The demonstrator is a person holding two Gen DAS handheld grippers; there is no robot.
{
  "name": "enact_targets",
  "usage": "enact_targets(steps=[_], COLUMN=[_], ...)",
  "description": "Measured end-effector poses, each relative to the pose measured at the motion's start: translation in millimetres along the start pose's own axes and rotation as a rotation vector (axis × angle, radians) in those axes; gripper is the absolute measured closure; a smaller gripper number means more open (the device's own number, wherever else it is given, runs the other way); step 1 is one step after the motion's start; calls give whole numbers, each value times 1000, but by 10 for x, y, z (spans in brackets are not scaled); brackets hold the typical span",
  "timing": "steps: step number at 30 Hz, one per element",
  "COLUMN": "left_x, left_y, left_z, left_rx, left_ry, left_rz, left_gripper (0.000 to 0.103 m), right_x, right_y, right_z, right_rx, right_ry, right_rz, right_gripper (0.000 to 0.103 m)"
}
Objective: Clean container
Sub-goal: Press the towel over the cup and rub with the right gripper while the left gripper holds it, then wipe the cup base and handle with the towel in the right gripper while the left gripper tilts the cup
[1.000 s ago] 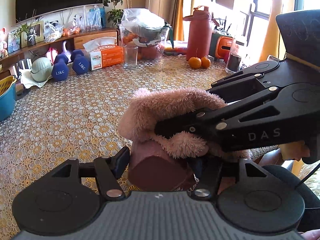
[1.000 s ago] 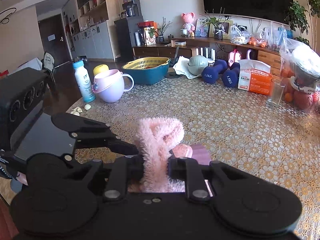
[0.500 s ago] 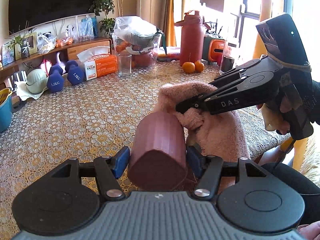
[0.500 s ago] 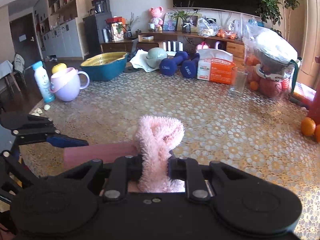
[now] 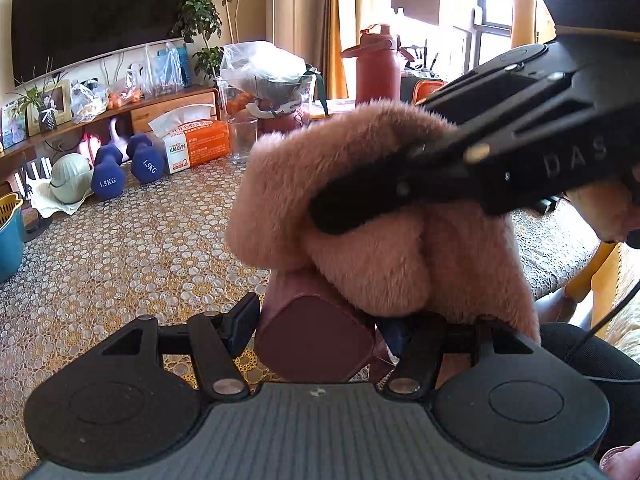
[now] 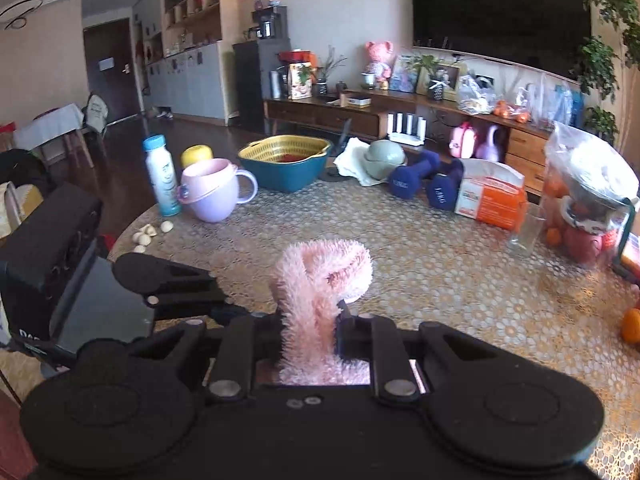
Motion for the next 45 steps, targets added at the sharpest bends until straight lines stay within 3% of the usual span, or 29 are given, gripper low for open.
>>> enact_targets(steps=[7,17,20,25,27,32,34,41,45], left_x=[-1,-7,-11,19,36,66,62,65,35], left_y=[32,47,95,310,343,338,319,191,114], left_z=[-30,-50,-87,-181,-189,-129,-99,-38,-44], left_rx=[-20,-43,-121,-401,-431,-421,-407,-293,-222], left_ry=[8,-4,5,43,49,51,47,42,32], left_rz=[-6,-5,0,-36,-49,-39,-42,-19,-14], left_gripper=[41,40,39,37,37,37,44,46,46], right_x=[288,405,400,373,346,281,247,115,-83], right_y=[165,-440,-549,-532,-555,-644,-679,-830,-850], right_z=[-156,-295,-345,-374,-400,-466,-507,-717,-542], right_rx=[-65,45,97,92,106,164,181,186,184], right_ry=[88,95,82,59,49,31,29,74,22], right_rz=[46,-71,-89,-126,-140,-167,-179,-239,-240], right_gripper=[85,85,85,85,85,85,85,85,85])
Point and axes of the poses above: each gripper's, at about its wrist camera, not at the fingertips, and x roughly the way its jaws point, y to its left, z to its top, the point moved 9 cm from there along x, roughly the way its jaws point, and after that the axes turned 4 degrees about -y, right-handed, at the moved point
